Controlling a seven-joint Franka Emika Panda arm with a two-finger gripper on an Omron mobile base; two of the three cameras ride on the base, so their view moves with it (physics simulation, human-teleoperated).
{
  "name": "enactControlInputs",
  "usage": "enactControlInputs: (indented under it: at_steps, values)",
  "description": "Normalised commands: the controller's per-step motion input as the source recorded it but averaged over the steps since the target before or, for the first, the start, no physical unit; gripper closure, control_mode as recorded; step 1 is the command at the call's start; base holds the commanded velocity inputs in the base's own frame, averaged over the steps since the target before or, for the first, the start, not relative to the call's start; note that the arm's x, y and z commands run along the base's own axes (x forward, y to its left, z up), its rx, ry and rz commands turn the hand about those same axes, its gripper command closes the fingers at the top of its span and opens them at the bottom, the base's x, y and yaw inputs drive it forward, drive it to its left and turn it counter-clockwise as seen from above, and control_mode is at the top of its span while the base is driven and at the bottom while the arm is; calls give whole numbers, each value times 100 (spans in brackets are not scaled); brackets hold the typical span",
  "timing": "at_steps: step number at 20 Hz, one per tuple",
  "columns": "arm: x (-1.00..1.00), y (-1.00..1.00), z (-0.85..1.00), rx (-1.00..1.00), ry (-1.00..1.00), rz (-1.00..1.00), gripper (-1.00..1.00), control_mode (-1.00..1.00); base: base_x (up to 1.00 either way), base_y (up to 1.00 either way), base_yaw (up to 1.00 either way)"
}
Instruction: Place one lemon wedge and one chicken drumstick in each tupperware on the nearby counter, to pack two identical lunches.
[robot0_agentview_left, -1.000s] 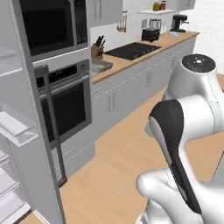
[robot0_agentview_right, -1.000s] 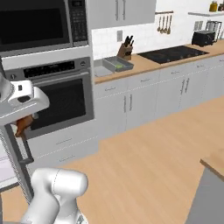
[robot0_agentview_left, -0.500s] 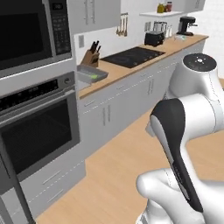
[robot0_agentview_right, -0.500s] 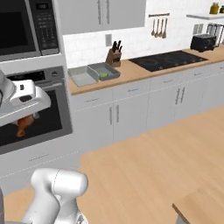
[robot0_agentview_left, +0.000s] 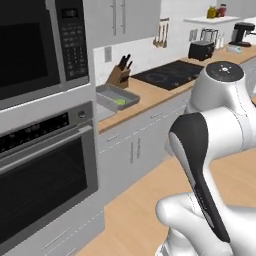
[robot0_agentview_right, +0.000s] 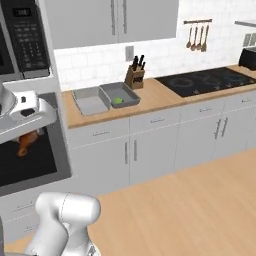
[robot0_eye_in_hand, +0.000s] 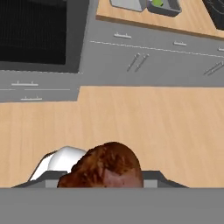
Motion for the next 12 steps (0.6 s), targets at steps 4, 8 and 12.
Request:
enactControlInputs:
  at_steps: [4,8,12]
  values:
    - [0,0,0,0,0,0,100,100,100,-55,25]
    - [0,0,0,0,0,0,100,100,100,-98,14]
    - [0,0,0,0,0,0,100,100,100,-82,29]
